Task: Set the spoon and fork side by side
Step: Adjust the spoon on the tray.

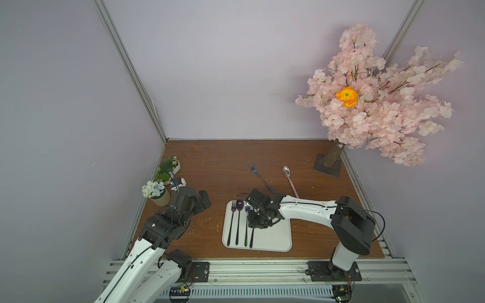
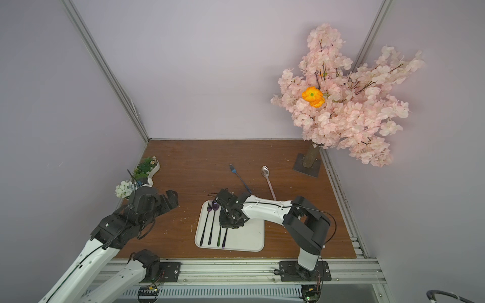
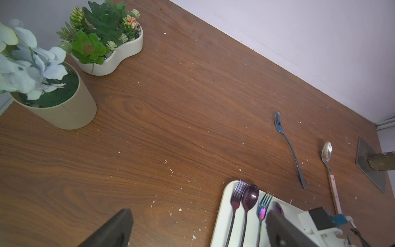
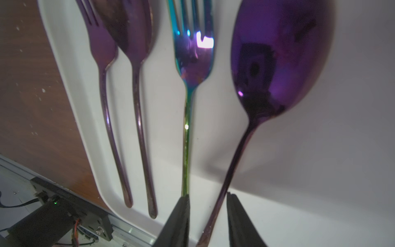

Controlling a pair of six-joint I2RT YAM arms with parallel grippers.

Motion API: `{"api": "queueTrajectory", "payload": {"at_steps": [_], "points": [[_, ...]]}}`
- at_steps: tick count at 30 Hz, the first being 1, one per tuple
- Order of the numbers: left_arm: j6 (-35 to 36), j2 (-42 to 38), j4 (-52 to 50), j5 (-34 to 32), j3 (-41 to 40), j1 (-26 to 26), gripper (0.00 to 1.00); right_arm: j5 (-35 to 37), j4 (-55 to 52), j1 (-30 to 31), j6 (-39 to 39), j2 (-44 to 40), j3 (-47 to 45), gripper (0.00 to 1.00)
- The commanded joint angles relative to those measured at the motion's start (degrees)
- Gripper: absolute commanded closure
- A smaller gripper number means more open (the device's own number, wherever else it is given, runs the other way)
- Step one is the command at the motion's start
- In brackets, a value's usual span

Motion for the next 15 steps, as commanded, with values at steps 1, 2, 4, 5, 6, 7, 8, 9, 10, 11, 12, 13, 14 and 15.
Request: {"api": "queueTrajectory", "payload": {"at_steps": [1,2,4,5,6,7,8,9,10,11,12,13,14,15], "points": [[0.4,-1.2,-1.4,0.6,-0.9,0.6,0.0,2.8,-4.4,1.7,0.8,2.5,2.5,0.68],[0.3,-1.5,-1.4,0.9,-1.1,0.6,0.0,3.6,-5.4,2.0,1.2,2.8,2.9,0.68],[0.2,-2.0,-1.2,1.1,-1.4,0.6,0.0,5.7,-7.3,2.7,3.1,2.3,2.7,0.67],[0.0,-2.3,-1.1,1.2,-1.4,0.7,0.01,6.3,-7.6,2.8,3.8,1.8,2.3,0.66],[0.2,-2.6,-1.1,1.2,-1.4,0.6,0.01,6.6,-7.7,2.8,4.5,1.4,1.9,0.65],[0.2,-2.7,-1.0,1.1,-1.5,0.6,0.0,7.0,-7.6,3.0,5.1,0.6,1.2,0.64],[0.3,-2.7,-1.0,1.1,-1.6,0.7,0.0,7.0,-7.3,3.0,5.4,0.2,0.9,0.64],[0.4,-2.7,-0.9,1.1,-1.7,0.7,0.01,6.9,-7.1,3.1,5.4,0.1,0.7,0.65],[0.5,-2.7,-0.8,1.0,-1.7,0.6,0.0,6.8,-6.9,3.2,5.4,0.4,0.8,0.66],[0.6,-2.7,-0.9,1.2,-1.9,0.6,0.0,6.7,-6.8,3.3,5.3,0.7,1.1,0.66],[0.6,-2.7,-0.9,1.3,-2.0,0.6,0.0,6.6,-6.8,3.4,5.0,1.2,1.7,0.67],[0.6,-2.9,-0.8,1.3,-2.1,0.6,0.0,6.8,-7.4,3.7,4.6,2.0,2.6,0.67],[0.6,-3.1,-0.9,1.3,-2.1,0.6,0.0,7.0,-8.1,4.0,4.2,2.8,3.6,0.67],[0.5,-3.4,-0.9,1.3,-2.2,0.7,0.0,7.3,-9.0,4.1,3.8,3.5,4.7,0.67]]}}
